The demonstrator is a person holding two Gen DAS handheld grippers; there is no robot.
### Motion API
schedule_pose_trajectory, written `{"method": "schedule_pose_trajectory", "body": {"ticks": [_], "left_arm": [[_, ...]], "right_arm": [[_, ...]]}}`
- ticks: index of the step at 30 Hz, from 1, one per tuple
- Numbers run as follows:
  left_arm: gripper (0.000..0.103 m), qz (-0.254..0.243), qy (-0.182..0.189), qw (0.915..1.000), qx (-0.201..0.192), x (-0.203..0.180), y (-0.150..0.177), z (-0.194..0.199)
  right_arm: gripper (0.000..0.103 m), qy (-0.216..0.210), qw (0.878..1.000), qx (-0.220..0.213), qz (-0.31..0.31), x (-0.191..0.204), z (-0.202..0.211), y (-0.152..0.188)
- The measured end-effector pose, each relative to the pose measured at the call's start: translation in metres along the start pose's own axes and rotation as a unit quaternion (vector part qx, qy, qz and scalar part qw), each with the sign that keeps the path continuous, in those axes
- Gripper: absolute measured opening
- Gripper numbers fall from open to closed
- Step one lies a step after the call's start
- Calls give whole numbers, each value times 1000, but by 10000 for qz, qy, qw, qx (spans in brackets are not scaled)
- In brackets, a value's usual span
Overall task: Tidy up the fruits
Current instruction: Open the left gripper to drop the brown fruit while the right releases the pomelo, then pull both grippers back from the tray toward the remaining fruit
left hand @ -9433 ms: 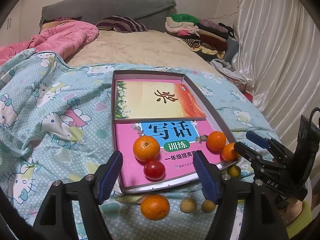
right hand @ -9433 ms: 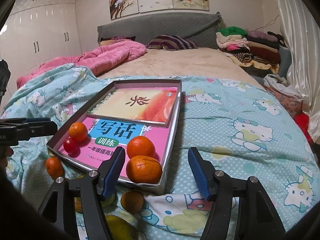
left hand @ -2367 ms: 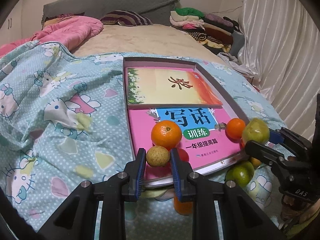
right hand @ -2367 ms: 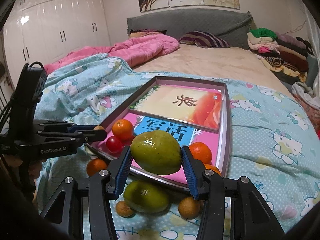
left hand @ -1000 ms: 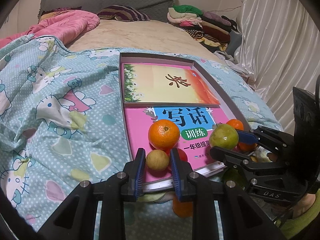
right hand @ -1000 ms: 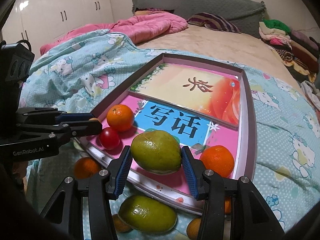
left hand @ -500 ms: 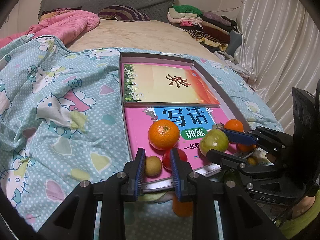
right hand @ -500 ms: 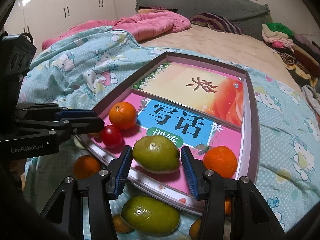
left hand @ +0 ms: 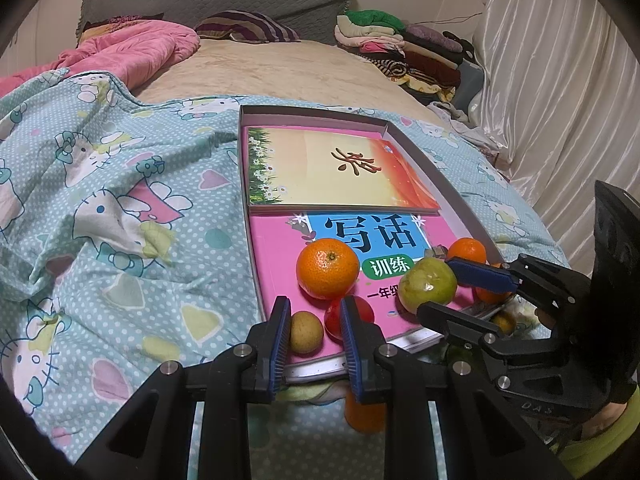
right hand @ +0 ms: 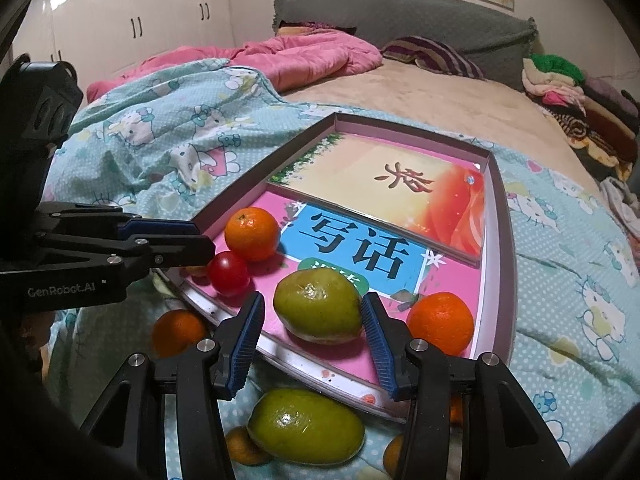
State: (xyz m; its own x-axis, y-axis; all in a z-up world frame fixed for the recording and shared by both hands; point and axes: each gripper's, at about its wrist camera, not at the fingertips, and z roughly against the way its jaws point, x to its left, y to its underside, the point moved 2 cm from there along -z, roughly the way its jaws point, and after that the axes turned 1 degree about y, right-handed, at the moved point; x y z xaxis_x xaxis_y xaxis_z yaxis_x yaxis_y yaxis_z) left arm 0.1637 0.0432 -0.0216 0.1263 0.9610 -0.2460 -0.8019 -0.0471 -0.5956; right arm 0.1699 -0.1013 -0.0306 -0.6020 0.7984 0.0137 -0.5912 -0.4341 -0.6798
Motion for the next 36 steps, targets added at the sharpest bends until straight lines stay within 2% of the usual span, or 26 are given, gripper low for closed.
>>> {"method": "schedule_pose_trajectory", "body": {"ticks": [8, 13, 17, 21, 26, 28, 33, 36], "left_arm": [[27, -5, -6, 10000, 1, -1, 1, 2], [34, -53, -6, 10000, -24, -4, 2, 8], [36, -65, -42, 9999, -69, -6, 1, 13], [46, -65, -83, 9998, -143, -7, 0, 19], [50, -29, -65, 9997, -216, -5, -4, 27], [56, -32, -76, 9996, -259, -5, -5, 30], [57, -20, -62, 9994, -341, -5, -7, 37], [62, -3, -68, 9992, -398, -4, -9, 42]], "right_arm": [[60, 15, 9998, -214, -52, 1, 12, 1], [63, 22, 9995, -293, -93, 1, 17, 3], [65, 88, 9993, -355, -85, 3, 21, 5], [66, 178, 9988, -441, -60, 3, 25, 5], [69, 225, 9979, -583, -143, 1, 32, 6], [70, 206, 9977, -623, -182, 1, 35, 5], [71, 198, 9969, -722, -260, -1, 41, 4], [73, 109, 9958, -844, -323, -2, 47, 3]]}}
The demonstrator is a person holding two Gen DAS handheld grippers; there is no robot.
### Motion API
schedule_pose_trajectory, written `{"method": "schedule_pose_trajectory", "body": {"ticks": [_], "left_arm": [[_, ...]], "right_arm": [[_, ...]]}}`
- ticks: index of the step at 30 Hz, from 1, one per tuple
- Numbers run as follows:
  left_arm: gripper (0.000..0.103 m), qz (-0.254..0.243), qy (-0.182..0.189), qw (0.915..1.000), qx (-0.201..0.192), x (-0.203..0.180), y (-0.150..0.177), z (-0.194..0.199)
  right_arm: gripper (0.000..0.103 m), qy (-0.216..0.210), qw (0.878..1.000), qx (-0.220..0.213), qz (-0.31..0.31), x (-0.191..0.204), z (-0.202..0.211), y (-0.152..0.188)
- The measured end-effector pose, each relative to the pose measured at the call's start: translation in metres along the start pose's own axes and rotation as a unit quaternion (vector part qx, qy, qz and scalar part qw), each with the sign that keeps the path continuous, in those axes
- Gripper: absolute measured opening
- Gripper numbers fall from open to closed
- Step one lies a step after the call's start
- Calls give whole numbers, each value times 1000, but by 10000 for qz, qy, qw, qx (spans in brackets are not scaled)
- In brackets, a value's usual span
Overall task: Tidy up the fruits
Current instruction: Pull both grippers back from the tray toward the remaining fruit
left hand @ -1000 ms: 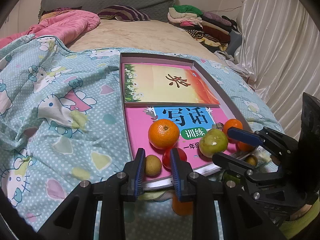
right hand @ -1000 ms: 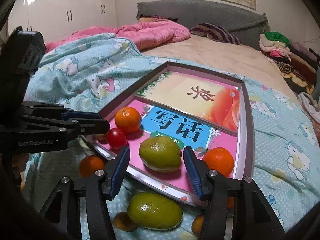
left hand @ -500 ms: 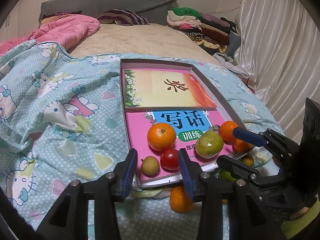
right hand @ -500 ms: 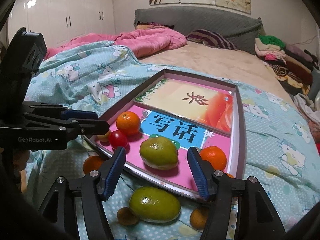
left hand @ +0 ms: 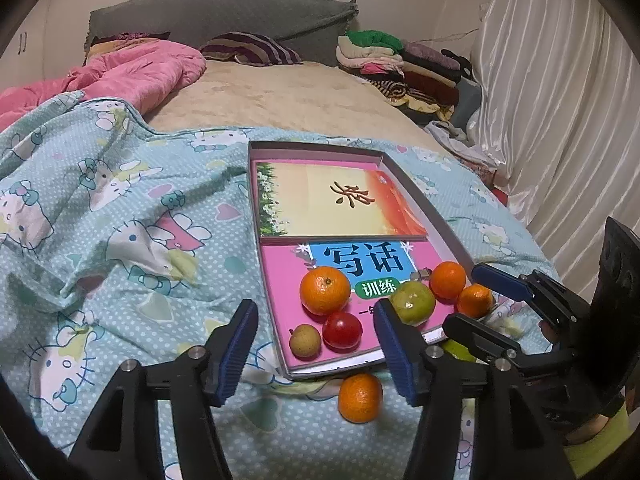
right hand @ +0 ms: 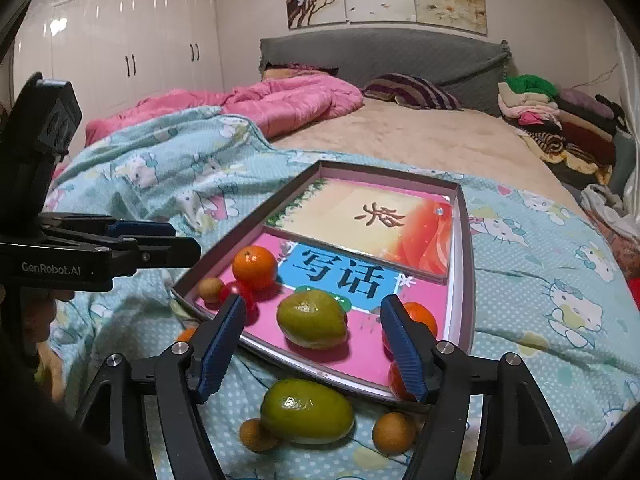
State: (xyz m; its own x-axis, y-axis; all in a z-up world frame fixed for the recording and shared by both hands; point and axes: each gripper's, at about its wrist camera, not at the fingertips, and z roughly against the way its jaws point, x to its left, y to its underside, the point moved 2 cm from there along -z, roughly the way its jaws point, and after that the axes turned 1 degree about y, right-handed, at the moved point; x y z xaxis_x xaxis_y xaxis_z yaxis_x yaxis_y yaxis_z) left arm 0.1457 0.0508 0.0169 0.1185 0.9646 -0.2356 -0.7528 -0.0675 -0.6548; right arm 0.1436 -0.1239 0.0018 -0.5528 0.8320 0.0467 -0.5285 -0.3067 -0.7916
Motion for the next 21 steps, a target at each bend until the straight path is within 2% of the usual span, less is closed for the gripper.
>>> {"method": "schedule_pose_trajectory", "body": {"ticks": [7, 21], "left_arm": [[68, -18, 39, 9999, -142, -1, -3, 13], [73, -19, 105, 9994, -325, -4, -6, 29]], "right_arm": [[75, 33, 9998, -151, -89, -2, 11, -3], [75, 326, 9979, -500, -251, -23, 44, -11]]}}
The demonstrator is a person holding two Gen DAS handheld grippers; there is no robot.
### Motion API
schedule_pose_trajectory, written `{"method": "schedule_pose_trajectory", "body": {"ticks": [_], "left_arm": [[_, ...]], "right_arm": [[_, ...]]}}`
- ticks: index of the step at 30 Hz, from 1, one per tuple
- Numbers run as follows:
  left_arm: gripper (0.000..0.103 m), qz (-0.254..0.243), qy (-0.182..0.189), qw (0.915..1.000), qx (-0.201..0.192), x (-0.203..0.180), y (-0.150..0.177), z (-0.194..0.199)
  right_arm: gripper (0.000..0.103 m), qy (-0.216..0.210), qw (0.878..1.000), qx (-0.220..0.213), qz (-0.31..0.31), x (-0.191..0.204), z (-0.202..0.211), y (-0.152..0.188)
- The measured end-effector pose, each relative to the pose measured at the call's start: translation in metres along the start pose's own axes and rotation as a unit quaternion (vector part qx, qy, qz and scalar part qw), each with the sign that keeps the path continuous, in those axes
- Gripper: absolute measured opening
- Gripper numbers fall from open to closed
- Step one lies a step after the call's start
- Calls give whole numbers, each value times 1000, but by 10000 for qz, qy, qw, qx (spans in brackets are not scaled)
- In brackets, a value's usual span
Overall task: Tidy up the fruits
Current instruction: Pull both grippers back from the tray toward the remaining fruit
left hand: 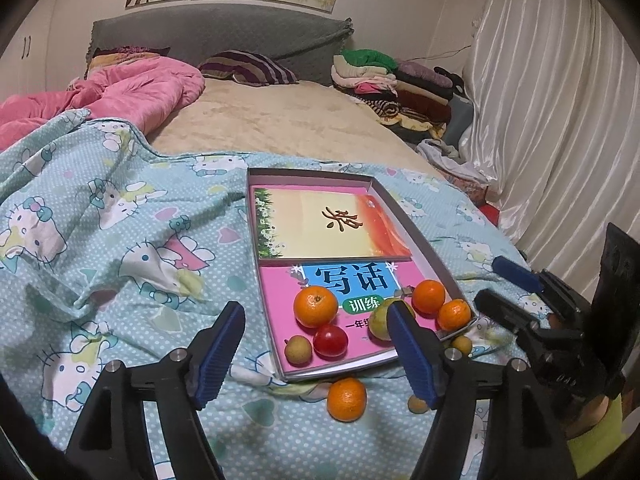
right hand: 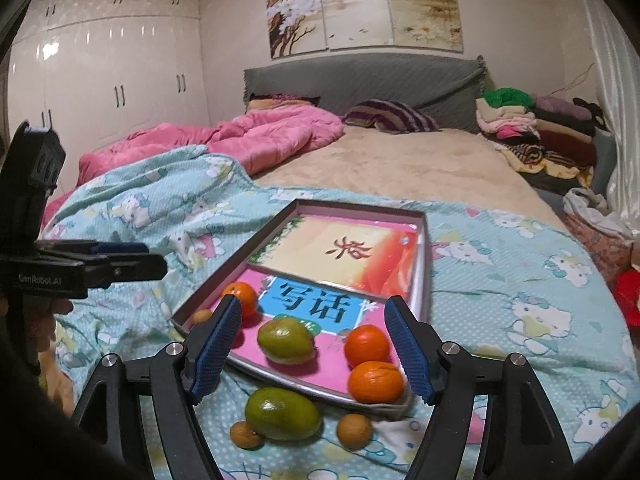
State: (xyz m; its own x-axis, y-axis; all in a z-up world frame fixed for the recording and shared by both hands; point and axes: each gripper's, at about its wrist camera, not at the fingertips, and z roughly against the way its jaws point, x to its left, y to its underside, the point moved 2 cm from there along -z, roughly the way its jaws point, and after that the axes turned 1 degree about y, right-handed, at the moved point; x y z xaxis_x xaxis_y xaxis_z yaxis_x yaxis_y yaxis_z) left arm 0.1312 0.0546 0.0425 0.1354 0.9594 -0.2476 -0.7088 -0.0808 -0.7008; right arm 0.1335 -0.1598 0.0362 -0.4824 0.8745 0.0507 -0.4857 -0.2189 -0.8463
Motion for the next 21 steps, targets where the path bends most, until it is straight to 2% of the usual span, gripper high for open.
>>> {"method": "schedule_pose_trajectory", "body": {"ticks": [7, 21], "left_arm": [[75, -100, 79, 9999, -50, -9, 2, 6], [76, -426, 277, 9986, 136, -38, 18, -2]], "right_arm": [[75, 173, 9998, -90, -7, -8, 14, -3], [75, 474, 9987, 123, -112, -24, 27, 18]]}}
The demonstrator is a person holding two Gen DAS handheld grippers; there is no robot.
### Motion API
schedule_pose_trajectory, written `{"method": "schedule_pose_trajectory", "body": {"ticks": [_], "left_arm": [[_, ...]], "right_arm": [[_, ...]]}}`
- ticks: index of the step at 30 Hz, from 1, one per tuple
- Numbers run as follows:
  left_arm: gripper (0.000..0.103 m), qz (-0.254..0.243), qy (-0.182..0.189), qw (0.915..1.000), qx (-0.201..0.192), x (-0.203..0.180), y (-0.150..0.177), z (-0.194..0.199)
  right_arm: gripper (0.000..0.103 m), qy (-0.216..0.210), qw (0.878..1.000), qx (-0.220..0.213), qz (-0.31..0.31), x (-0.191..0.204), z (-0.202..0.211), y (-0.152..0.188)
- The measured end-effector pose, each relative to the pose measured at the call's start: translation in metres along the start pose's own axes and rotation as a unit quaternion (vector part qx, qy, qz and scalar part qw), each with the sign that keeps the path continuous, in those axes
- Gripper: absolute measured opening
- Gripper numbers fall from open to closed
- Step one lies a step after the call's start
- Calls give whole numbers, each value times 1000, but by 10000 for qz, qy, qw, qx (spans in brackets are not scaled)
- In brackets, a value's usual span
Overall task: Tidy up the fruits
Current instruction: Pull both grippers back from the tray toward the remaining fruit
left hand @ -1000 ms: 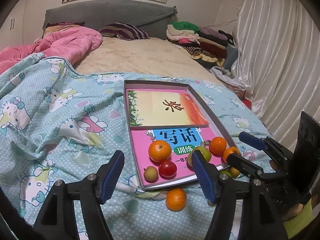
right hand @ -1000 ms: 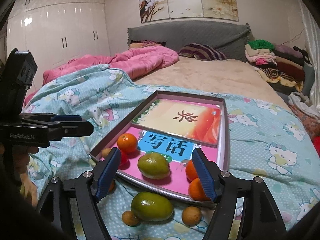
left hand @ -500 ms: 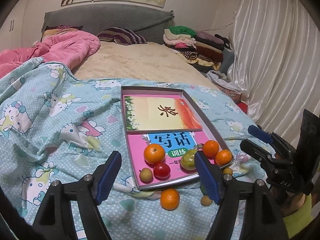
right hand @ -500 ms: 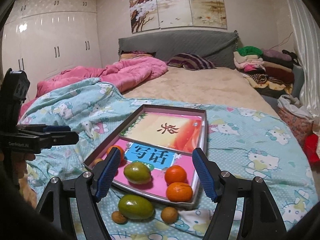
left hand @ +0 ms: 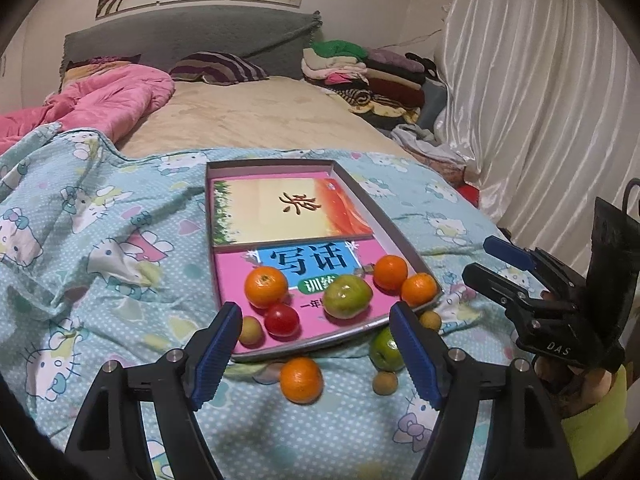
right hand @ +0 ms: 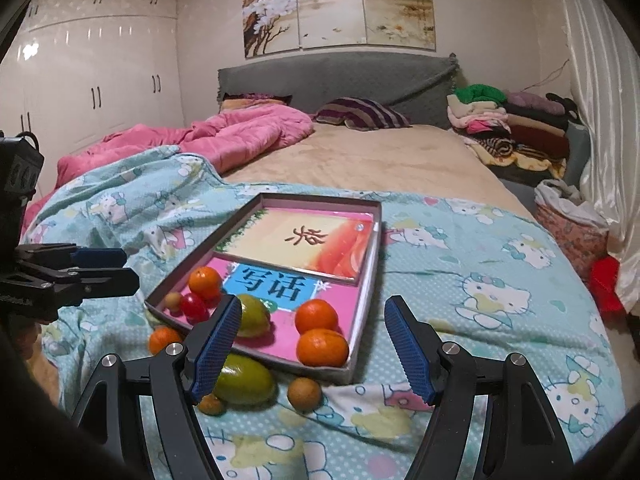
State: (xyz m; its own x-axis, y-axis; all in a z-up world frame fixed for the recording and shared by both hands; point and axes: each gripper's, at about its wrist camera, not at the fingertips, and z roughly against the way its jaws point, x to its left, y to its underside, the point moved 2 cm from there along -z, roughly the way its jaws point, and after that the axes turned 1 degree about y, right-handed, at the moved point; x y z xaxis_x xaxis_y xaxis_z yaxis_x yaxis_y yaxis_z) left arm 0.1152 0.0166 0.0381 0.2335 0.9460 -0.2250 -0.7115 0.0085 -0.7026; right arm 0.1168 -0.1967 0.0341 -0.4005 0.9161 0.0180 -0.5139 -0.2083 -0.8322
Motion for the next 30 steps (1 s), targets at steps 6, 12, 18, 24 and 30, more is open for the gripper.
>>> {"method": "schedule_pose_trajectory", "body": {"ticks": [6, 12, 18, 24, 30], "left_arm": [[76, -97, 41, 9999, 62, -9, 7, -3], [76, -268, 62, 9993, 271, -18, 23, -12], [76, -379, 107, 9983, 431, -23, 35, -18], [76, -443, 162, 9976, 501, -28, 43, -21], [75, -554, 193, 9969, 523, -38, 50, -23]], "right_arm": [[75, -39, 10000, 62, 2, 1, 1, 5], [75, -21, 9997, 239, 67, 5, -5, 15], [75, -23, 9992, 388, 57, 4, -9, 23], [76, -107, 9986, 501, 116, 9, -11, 30], [75, -179, 9976, 660, 75, 11, -17, 39]]}}
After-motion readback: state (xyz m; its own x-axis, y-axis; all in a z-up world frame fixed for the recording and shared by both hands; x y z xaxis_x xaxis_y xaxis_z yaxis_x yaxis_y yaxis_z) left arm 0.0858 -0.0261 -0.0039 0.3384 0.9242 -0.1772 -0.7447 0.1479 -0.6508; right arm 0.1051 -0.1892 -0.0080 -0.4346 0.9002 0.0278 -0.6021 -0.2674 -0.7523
